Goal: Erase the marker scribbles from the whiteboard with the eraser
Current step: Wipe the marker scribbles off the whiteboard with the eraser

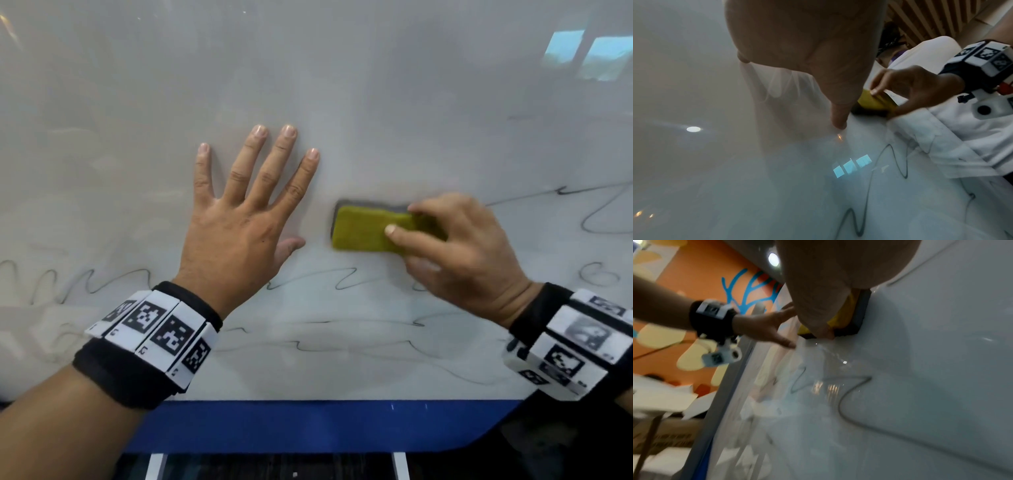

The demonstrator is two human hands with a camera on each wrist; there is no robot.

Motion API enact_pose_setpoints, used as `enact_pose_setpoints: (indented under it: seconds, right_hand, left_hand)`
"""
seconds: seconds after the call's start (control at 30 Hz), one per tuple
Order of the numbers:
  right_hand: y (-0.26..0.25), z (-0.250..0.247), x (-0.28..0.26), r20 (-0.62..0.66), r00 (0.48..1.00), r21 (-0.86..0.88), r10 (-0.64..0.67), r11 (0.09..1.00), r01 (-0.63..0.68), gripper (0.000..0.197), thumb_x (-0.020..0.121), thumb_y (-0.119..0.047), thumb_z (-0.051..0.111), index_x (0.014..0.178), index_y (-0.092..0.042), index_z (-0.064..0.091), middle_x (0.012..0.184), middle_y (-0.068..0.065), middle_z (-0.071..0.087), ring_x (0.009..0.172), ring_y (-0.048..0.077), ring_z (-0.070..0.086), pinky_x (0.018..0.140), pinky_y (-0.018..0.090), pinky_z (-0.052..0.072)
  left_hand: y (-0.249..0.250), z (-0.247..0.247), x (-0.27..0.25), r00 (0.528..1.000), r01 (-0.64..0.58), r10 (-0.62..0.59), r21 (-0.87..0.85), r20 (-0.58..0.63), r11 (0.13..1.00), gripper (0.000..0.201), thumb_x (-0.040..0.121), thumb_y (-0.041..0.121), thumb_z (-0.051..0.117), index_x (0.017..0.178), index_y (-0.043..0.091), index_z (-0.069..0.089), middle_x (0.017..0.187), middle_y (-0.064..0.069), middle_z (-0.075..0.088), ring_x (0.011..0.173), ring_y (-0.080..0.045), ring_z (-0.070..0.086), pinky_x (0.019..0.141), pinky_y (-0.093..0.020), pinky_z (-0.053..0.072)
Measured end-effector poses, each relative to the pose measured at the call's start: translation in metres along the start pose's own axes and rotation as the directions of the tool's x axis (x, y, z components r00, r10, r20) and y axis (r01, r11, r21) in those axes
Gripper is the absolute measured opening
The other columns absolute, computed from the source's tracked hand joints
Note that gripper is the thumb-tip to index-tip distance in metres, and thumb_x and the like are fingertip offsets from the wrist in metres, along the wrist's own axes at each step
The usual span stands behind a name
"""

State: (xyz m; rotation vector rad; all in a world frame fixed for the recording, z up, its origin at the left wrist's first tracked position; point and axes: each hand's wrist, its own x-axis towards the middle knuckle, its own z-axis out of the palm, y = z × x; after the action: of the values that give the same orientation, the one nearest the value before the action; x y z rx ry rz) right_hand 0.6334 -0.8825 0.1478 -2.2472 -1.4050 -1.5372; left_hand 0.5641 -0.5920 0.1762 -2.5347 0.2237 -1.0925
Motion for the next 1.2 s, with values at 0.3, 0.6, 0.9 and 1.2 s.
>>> enact_pose_setpoints:
  seconds: [0.3, 0.6, 0.9, 1.2]
  right_hand:
    - [-0.046, 0.043, -0.038, 0.029, 0.999, 0.015, -0.026, 1.0, 0.026, 0.036, 0.085, -0.011, 0.069, 0.119, -0.017, 0.061, 0.118, 0.015, 0.051, 0.098, 0.037, 0.052, 0.078, 0.046, 0.045]
    - [-0.04, 0.036, -0.021, -0.096, 0.987, 0.048, 0.13, 0.991, -0.126, 0.035, 0.085, -0.013, 0.073, 0.119, -0.017, 0.062, 0.118, 0.015, 0.05, 0.093, 0.041, 0.056, 0.074, 0.049, 0.048]
    - [-0.074, 0.063, -0.032, 0.031, 0.999, 0.061, -0.02, 0.998, 0.018, 0.027, 0.085, -0.009, 0.072, 0.112, -0.012, 0.073, 0.106, 0.022, 0.065, 0.094, 0.038, 0.057, 0.077, 0.047, 0.047]
    - [-0.108, 0.089, -0.046, 0.065, 0.998, 0.057, 0.005, 0.998, -0.009, 0.028, 0.086, -0.009, 0.073, 0.113, -0.012, 0.071, 0.109, 0.02, 0.063, 0.095, 0.039, 0.056, 0.078, 0.047, 0.047]
  left_hand:
    - [0.003, 0.016, -0.018, 0.998, 0.032, -0.034, -0.042, -0.053, 0.999, 0.071, 0.099, 0.049, 0.045, 0.157, 0.025, 0.011, 0.165, -0.008, 0.009, 0.151, -0.03, 0.009, 0.112, -0.068, 0.016]
    - [-0.003, 0.043, -0.051, 0.997, 0.039, -0.042, -0.052, -0.059, 0.998, 0.059, 0.104, 0.035, 0.039, 0.157, 0.025, 0.016, 0.164, -0.008, 0.011, 0.151, -0.03, 0.013, 0.111, -0.068, 0.02]
    - [-0.007, 0.058, -0.072, 0.994, 0.028, -0.037, -0.09, -0.103, 0.996, 0.056, 0.103, 0.025, 0.038, 0.156, 0.025, 0.019, 0.163, -0.008, 0.013, 0.15, -0.03, 0.014, 0.112, -0.068, 0.019]
    - [-0.014, 0.073, -0.096, 0.995, 0.029, -0.037, -0.092, -0.089, 0.995, 0.064, 0.099, 0.019, 0.047, 0.156, 0.025, 0.019, 0.163, -0.008, 0.013, 0.151, -0.03, 0.013, 0.112, -0.068, 0.019]
